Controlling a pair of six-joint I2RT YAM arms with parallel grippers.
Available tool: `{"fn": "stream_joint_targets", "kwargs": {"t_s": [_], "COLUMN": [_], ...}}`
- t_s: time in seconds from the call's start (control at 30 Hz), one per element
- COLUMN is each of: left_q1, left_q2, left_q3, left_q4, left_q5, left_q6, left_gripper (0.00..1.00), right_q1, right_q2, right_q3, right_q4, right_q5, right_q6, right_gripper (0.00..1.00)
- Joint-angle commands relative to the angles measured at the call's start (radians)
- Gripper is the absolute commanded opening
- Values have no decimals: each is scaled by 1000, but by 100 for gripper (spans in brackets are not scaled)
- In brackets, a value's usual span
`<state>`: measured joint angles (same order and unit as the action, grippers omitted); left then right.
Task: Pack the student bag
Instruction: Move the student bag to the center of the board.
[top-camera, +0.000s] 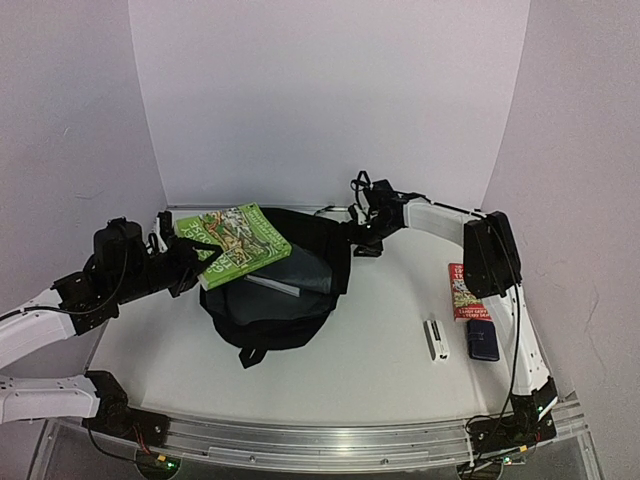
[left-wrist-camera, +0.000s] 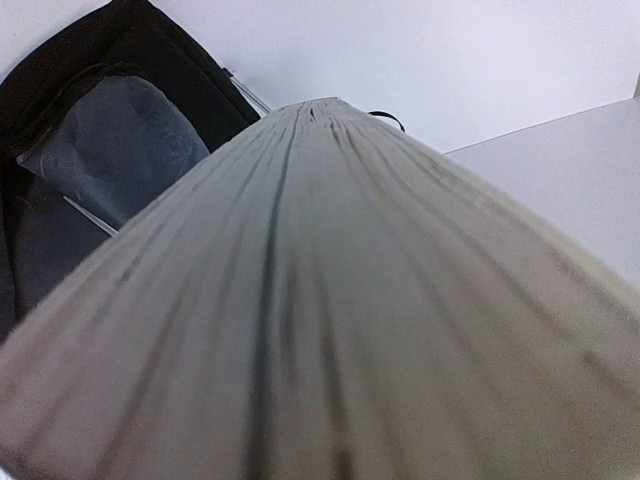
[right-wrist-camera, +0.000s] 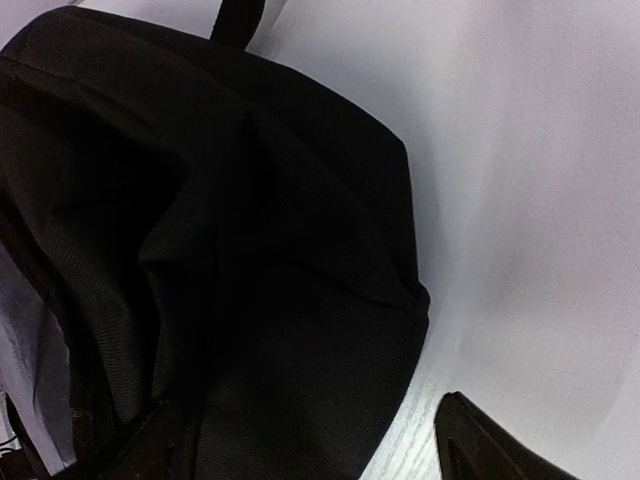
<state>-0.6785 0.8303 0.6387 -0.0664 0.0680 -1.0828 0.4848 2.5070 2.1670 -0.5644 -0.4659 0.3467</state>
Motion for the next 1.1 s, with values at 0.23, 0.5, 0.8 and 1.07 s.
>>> {"fn": "stream_joint_targets", "kwargs": {"t_s": [0.23, 0.5, 0.8, 1.07], "left_q1": [4, 4, 5, 5], "left_q2": [-11, 29, 47, -53], "left_q3": [28, 19, -23, -166], "left_q4": [75, 102, 133, 203], "left_q5": [-32, -21, 9, -16], "left_q6": [2, -1, -24, -117], "left_gripper": [0, 0, 0, 0], "right_q1": [-108, -193, -241, -182], "right_q2": [21, -125, -331, -490], "right_q3": [-105, -300, -482, -443], "right_q4": [226, 311, 289, 115], "right_q5": [-249, -281, -185, 7], "right_q6": [205, 208, 99, -178], "right_gripper": [13, 0, 13, 69]}}
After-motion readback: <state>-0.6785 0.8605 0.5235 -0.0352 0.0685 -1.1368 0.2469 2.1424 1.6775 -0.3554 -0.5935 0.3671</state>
